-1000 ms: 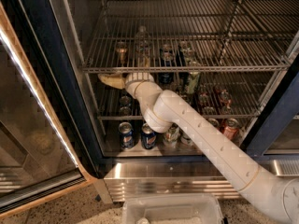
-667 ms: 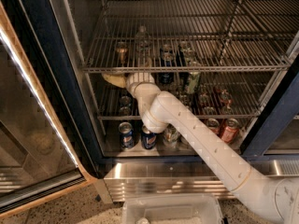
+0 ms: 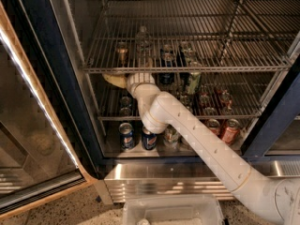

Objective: Pick orange can from middle shelf of fridge

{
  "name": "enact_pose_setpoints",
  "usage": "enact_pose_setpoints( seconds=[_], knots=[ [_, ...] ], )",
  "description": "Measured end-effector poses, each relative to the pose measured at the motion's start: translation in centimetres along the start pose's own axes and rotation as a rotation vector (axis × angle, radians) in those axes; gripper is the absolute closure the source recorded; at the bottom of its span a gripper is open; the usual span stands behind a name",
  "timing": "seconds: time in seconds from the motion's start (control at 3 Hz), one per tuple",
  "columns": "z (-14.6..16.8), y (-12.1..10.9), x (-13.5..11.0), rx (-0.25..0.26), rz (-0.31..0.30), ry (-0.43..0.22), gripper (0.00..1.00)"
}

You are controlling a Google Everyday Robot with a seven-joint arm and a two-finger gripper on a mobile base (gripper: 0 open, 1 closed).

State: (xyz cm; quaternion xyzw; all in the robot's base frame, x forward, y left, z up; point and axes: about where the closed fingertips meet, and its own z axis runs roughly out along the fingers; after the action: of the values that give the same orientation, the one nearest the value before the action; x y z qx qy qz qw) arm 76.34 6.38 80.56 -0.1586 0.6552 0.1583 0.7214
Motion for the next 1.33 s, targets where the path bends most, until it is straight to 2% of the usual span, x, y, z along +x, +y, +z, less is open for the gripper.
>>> enact_pose_setpoints(
  seconds=[0.67, 1.33],
  knots=[
    [2.2, -0.8, 0.6, 0.084, -0.017, -0.01, 0.18],
    [4.8, -2.2, 1.8, 0.135, 0.013, 0.003, 0.21]
  ],
)
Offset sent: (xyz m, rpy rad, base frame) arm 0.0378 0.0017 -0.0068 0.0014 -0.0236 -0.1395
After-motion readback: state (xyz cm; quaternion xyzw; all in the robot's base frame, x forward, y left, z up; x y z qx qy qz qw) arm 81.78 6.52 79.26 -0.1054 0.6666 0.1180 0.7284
